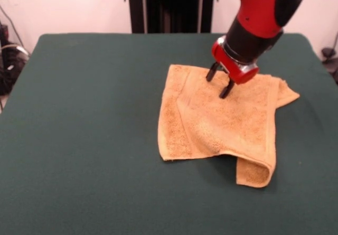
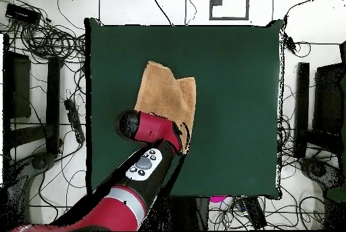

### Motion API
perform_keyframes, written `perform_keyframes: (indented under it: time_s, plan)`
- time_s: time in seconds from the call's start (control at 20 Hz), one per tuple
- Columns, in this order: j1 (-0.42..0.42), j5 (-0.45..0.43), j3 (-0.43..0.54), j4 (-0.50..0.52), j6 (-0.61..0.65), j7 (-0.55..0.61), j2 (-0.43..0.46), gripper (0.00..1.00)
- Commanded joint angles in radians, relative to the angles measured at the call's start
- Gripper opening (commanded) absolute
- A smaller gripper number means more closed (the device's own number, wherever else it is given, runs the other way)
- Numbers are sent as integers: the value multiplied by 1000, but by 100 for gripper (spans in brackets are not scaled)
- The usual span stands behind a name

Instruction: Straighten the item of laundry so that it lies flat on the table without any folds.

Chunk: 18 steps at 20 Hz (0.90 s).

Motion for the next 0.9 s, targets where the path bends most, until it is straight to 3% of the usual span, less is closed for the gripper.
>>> perform_keyframes:
  time_s: [0.05, 0.9]
  plan:
    - [38, -14, 113, 149, 162, 197, 108, 100]
    - [42, -42, 73, 147, 148, 156, 131, 100]
